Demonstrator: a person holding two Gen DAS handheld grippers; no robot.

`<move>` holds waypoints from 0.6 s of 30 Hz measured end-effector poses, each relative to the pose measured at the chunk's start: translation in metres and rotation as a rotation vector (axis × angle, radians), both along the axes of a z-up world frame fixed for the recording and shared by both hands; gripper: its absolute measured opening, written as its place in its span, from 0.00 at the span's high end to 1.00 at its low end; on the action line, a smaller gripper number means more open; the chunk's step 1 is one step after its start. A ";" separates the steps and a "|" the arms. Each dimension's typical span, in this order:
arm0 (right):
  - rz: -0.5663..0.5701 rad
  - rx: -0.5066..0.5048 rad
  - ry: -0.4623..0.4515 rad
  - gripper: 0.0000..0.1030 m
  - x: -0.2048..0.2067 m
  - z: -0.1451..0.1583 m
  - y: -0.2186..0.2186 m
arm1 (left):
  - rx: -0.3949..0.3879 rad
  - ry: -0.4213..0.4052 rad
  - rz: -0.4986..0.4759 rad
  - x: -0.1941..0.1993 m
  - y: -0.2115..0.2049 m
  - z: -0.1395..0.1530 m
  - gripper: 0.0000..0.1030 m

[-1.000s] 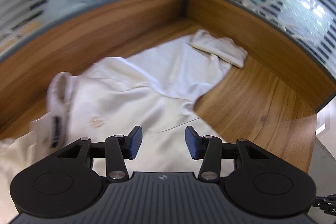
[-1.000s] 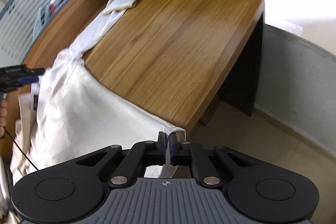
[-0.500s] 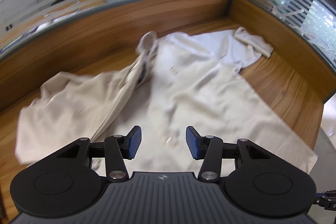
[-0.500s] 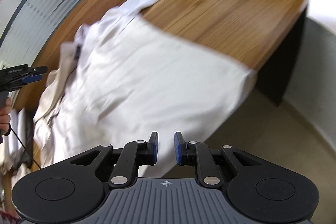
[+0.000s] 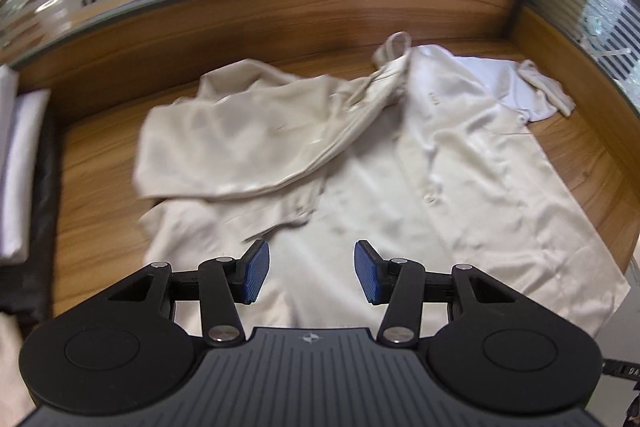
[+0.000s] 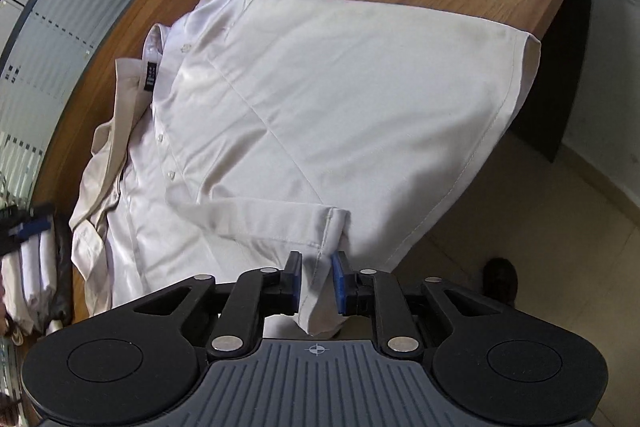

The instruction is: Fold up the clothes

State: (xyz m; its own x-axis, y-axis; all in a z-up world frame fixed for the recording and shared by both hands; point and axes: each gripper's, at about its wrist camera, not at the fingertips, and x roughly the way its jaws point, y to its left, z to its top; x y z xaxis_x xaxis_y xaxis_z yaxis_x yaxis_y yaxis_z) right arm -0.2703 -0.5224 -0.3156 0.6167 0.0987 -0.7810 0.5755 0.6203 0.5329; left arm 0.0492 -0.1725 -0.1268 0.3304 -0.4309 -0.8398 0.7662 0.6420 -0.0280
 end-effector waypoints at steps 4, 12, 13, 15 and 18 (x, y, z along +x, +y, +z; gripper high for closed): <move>0.168 -0.116 -0.044 0.93 0.003 0.014 0.023 | 0.022 -0.007 0.035 0.009 0.024 -0.002 0.49; 0.546 -0.317 0.003 0.77 0.006 0.027 0.069 | 0.020 -0.050 0.084 0.023 0.055 -0.004 0.48; 0.533 -0.318 0.001 0.77 0.006 0.030 0.068 | 0.016 -0.056 0.092 0.024 0.058 -0.002 0.47; 0.511 -0.320 -0.012 0.76 0.004 0.037 0.065 | 0.017 -0.073 0.108 0.028 0.065 0.000 0.46; 0.474 -0.326 -0.005 0.76 0.010 0.049 0.062 | 0.036 -0.100 0.131 0.032 0.073 0.006 0.45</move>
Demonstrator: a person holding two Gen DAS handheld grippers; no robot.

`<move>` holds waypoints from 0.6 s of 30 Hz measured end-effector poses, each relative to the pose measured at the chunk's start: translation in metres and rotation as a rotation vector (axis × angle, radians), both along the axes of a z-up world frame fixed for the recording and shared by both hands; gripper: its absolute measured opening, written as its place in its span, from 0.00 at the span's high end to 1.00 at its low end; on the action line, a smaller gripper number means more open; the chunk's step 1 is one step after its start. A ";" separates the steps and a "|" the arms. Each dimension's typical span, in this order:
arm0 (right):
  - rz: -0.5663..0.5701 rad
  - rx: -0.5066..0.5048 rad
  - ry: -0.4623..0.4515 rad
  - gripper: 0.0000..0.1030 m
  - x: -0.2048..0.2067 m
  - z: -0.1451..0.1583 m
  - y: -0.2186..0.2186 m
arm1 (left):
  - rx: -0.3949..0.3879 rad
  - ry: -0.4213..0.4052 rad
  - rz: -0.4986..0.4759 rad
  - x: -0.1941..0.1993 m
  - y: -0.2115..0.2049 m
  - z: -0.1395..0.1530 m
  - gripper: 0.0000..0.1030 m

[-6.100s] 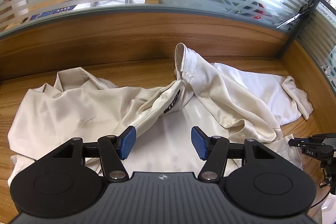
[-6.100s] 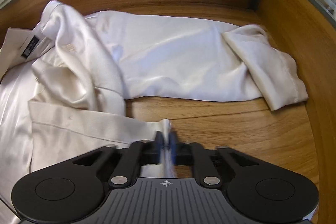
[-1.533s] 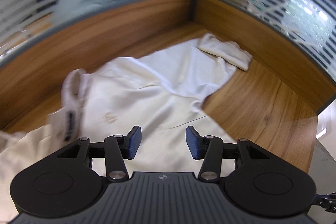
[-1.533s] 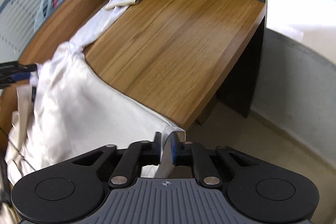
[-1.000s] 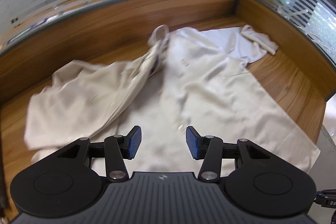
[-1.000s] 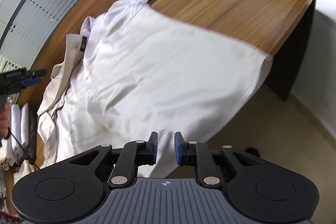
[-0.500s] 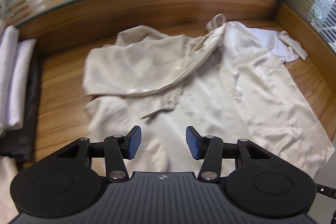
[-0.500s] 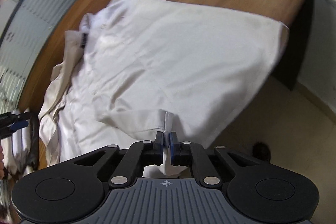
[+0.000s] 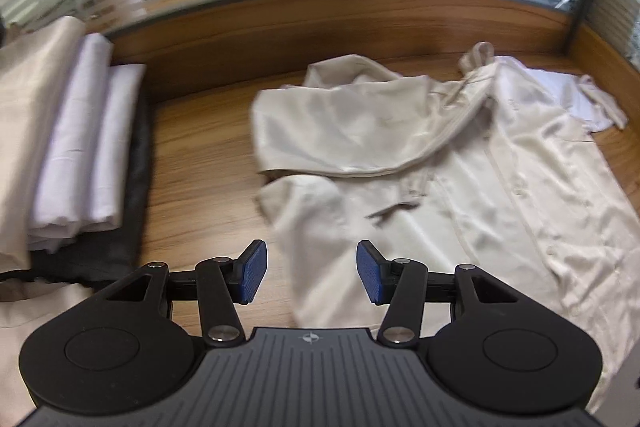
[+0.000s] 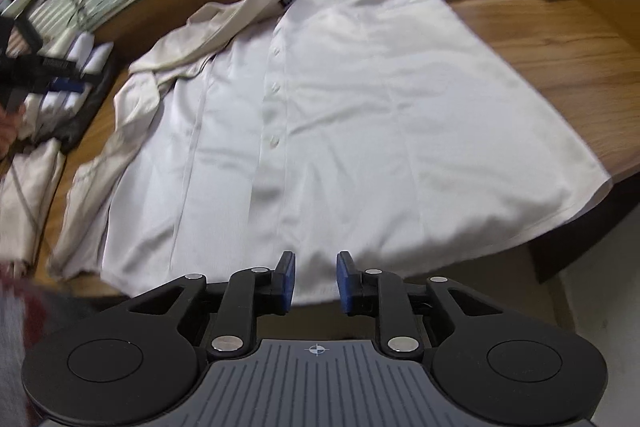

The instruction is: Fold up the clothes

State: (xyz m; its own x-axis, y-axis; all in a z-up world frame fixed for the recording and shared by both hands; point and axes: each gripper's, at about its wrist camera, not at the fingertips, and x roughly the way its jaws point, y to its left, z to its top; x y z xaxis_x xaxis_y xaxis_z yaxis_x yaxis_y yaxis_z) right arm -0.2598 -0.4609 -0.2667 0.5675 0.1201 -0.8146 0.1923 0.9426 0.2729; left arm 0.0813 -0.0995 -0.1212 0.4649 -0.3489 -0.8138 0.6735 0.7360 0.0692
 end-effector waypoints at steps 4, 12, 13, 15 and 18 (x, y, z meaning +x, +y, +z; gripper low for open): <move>-0.016 0.015 -0.015 0.76 0.017 0.021 -0.001 | -0.001 -0.034 -0.012 0.004 0.008 0.002 0.38; -0.125 -0.026 -0.053 0.74 0.080 0.047 0.001 | -0.007 -0.054 -0.169 0.014 -0.016 -0.019 0.27; -0.140 -0.024 -0.054 0.74 0.086 0.047 0.001 | -0.007 -0.054 -0.185 0.017 -0.022 -0.023 0.27; -0.170 -0.016 -0.055 0.74 0.099 0.048 0.001 | -0.002 -0.057 -0.205 0.023 -0.035 -0.027 0.27; -0.187 -0.013 -0.034 0.74 0.117 0.049 0.001 | -0.028 -0.049 -0.244 0.029 -0.059 -0.028 0.27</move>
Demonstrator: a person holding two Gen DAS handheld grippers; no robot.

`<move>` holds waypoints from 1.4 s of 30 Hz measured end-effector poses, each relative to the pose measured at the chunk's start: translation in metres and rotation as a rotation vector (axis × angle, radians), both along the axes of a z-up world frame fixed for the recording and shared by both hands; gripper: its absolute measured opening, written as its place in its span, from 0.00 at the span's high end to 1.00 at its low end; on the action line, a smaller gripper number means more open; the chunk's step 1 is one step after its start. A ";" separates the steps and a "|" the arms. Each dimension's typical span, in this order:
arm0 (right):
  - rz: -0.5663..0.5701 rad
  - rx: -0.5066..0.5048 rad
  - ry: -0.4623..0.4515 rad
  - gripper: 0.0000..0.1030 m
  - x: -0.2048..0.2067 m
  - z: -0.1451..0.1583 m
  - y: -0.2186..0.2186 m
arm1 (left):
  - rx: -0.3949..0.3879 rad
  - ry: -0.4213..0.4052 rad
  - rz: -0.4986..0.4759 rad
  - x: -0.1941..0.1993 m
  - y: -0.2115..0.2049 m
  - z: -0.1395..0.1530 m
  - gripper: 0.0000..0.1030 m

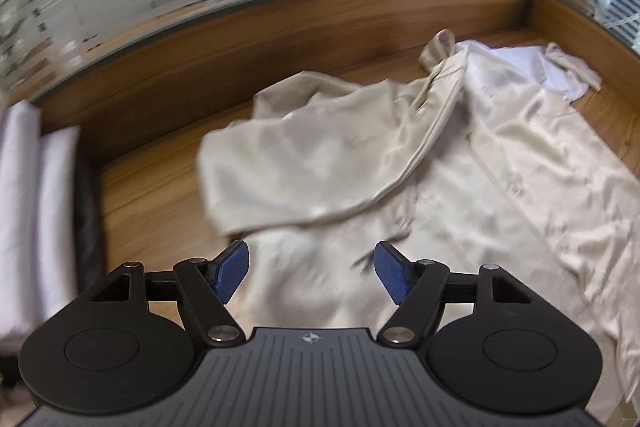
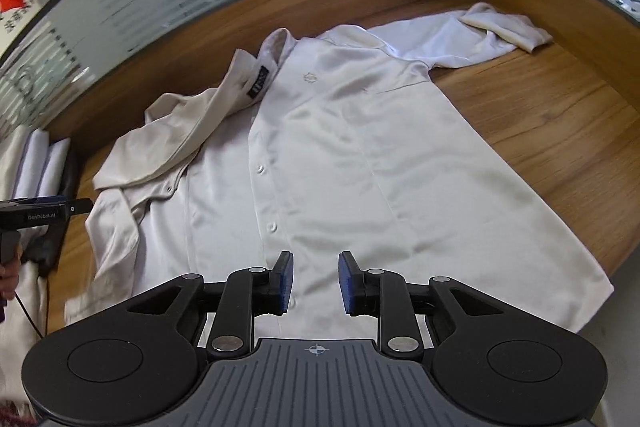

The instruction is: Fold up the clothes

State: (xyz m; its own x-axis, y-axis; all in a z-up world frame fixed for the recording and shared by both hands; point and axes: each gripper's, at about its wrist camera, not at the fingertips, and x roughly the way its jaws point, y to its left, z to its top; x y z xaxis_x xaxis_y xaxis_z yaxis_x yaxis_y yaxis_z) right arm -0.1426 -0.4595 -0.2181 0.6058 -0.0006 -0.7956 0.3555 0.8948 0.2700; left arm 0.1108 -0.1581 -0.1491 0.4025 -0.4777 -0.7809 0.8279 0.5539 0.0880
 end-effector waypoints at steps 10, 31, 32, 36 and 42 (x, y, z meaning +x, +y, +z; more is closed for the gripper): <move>0.063 -0.005 0.072 0.74 0.044 -0.009 -0.005 | -0.068 -0.001 -0.129 -0.006 -0.107 -0.008 0.27; 0.081 0.023 0.107 0.74 0.074 -0.031 -0.042 | -0.155 -0.111 0.149 0.049 -0.121 0.017 0.99; 0.091 0.024 0.107 0.74 0.076 -0.032 -0.042 | -0.159 -0.123 0.188 0.055 -0.103 0.027 0.99; 0.135 0.031 0.098 0.74 0.086 -0.033 -0.035 | -0.118 -0.163 0.354 0.068 -0.025 0.063 0.99; 0.213 0.044 0.089 0.74 0.098 -0.034 -0.018 | -0.003 -0.222 0.561 0.071 0.077 0.088 0.99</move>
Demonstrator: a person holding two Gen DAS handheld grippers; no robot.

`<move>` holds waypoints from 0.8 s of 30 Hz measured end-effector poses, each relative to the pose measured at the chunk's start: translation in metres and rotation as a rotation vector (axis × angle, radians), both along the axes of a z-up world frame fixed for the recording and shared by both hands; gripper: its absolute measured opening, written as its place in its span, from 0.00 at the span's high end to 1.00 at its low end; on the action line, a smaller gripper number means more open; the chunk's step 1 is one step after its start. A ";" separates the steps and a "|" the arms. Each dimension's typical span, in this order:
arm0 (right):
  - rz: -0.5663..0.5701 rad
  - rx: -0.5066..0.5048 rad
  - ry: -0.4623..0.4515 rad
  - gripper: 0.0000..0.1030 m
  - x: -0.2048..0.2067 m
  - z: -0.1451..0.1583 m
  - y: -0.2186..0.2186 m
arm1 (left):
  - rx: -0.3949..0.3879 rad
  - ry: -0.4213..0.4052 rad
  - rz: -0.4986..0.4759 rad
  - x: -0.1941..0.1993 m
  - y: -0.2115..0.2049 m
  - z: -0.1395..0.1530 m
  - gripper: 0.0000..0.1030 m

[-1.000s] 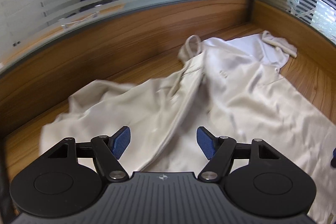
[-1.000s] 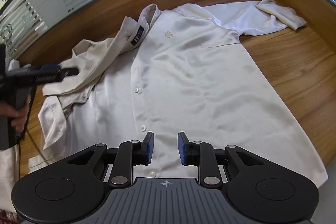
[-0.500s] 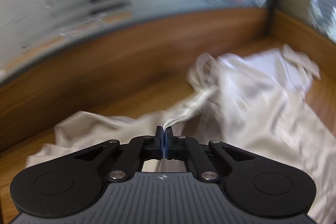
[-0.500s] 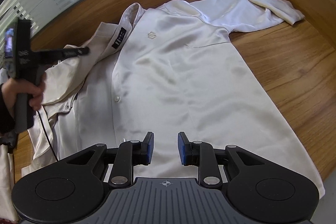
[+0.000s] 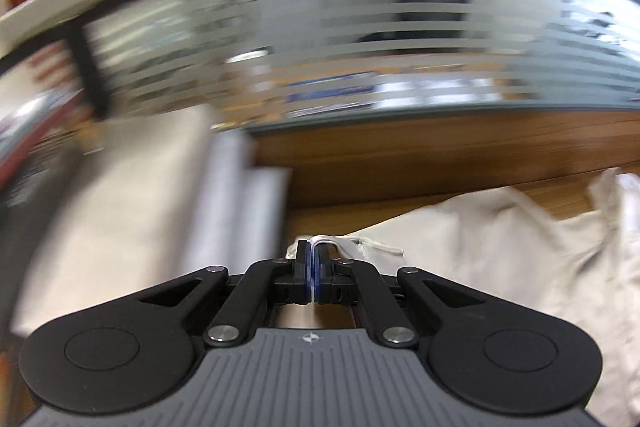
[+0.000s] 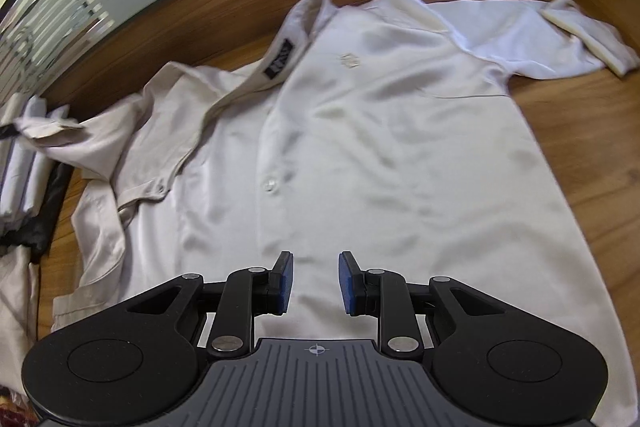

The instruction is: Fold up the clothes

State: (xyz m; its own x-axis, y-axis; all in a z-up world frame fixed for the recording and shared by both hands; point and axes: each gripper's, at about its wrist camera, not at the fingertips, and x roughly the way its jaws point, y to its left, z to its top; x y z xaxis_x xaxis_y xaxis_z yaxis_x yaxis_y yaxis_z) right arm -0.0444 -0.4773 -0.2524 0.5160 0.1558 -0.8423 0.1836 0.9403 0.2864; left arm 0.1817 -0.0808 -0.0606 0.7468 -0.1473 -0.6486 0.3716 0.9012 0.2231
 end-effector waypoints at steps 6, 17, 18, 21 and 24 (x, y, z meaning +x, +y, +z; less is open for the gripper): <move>0.069 0.007 -0.020 0.74 0.005 0.007 0.019 | 0.083 0.054 0.196 0.008 0.056 -0.004 0.95; 0.086 -0.015 -0.024 0.74 -0.023 0.017 0.053 | -0.006 0.028 -0.130 -0.028 0.028 -0.004 0.32; 0.084 -0.015 -0.023 0.74 -0.028 0.017 0.057 | -0.008 0.025 -0.160 -0.031 0.022 -0.005 0.30; 0.071 -0.015 -0.015 0.73 -0.042 0.017 0.069 | -0.026 0.018 -0.232 -0.037 0.008 -0.008 0.27; 0.055 -0.011 -0.007 0.73 -0.056 0.015 0.084 | -0.052 0.028 -0.302 -0.042 0.002 -0.009 0.24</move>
